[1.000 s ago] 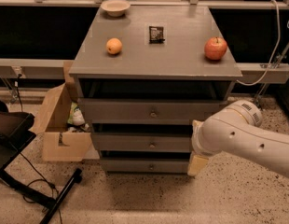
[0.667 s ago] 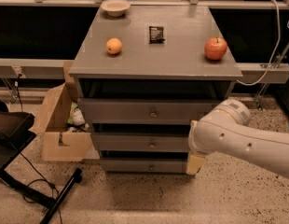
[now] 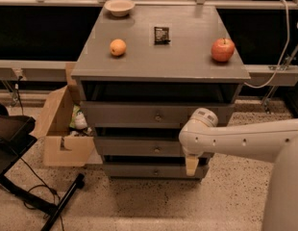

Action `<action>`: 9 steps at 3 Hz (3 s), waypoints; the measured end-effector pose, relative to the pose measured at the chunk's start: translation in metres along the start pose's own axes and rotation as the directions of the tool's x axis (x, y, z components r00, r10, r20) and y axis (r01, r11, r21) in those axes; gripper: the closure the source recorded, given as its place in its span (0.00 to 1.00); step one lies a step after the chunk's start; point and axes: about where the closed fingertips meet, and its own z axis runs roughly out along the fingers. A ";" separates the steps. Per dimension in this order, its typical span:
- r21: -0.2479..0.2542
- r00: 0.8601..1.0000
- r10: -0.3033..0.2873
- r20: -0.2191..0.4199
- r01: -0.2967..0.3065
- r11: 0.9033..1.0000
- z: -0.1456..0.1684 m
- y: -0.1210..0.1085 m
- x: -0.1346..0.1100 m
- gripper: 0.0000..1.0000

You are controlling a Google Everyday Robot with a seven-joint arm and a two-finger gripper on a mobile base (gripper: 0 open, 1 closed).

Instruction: Open middle drawer

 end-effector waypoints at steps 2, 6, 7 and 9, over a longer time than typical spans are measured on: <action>-0.076 1.000 0.008 0.013 -0.007 0.997 0.049 0.002 0.005 0.00; -0.175 0.995 0.006 0.102 0.012 0.985 0.101 -0.023 -0.001 0.00; -0.201 0.992 0.029 0.126 -0.003 0.980 0.112 -0.011 -0.003 0.17; -0.213 0.990 0.043 0.132 -0.014 0.977 0.112 -0.005 -0.003 0.66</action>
Offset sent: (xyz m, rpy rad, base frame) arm 0.0204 -0.0122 -0.0635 0.0518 0.1039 -0.0083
